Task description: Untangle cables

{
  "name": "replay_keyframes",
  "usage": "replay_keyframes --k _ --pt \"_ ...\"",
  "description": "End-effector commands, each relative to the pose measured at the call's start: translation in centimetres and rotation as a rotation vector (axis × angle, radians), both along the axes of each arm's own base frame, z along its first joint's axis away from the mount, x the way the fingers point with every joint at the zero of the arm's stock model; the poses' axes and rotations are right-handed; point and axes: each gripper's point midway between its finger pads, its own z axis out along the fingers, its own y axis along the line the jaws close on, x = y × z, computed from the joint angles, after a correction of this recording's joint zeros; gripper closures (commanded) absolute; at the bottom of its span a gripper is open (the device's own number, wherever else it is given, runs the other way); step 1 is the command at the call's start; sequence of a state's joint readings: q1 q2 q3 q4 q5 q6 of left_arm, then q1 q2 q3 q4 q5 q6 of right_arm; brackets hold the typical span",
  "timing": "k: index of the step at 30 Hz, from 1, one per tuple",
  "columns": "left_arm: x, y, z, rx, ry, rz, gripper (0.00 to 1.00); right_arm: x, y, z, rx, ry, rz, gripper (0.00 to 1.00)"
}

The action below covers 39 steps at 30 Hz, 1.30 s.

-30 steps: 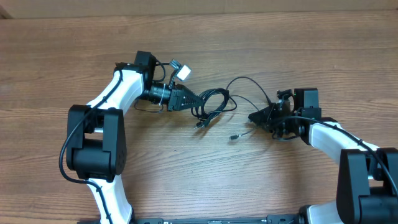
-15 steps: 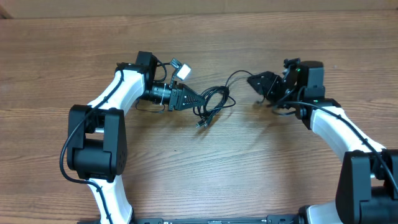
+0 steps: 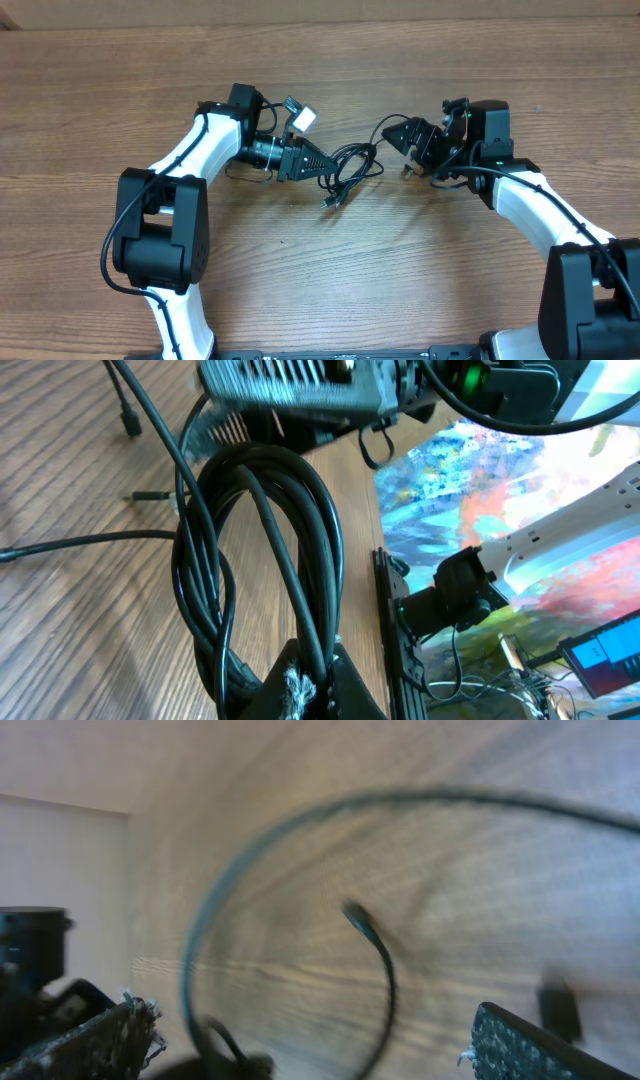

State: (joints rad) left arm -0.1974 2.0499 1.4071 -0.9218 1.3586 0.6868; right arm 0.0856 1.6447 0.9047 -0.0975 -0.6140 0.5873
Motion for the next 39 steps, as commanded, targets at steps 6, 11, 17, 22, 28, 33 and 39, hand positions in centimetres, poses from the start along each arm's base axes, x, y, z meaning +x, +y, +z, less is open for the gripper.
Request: replay_keyframes --k 6,11,17,22,28,33,39 --pt "-2.1 -3.1 0.8 -0.069 -0.044 -0.097 0.96 3.5 0.7 5.7 0.098 -0.233 -0.038 0.00" --pt "-3.4 -4.8 0.8 -0.074 -0.059 -0.154 0.95 4.2 1.4 8.2 0.133 -0.345 -0.014 0.00" --pt "-3.9 -5.6 0.6 -0.070 -0.078 -0.178 0.94 3.3 2.9 11.0 0.208 -0.448 0.109 0.05" --pt "-3.2 -4.8 0.6 -0.066 -0.076 -0.152 0.94 3.4 1.3 8.6 0.179 -0.338 0.050 0.03" --pt "-1.5 -2.8 0.6 -0.061 -0.060 -0.086 0.96 2.8 -1.8 8.7 0.338 -0.176 0.001 0.08" --pt "0.2 -0.5 0.6 -0.053 -0.028 -0.010 0.96 -0.1 -2.6 5.8 0.397 0.055 0.013 0.13" --pt "1.4 1.1 0.7 -0.050 -0.011 0.042 0.96 -4.8 -2.4 0.2 0.278 0.316 0.005 0.37"
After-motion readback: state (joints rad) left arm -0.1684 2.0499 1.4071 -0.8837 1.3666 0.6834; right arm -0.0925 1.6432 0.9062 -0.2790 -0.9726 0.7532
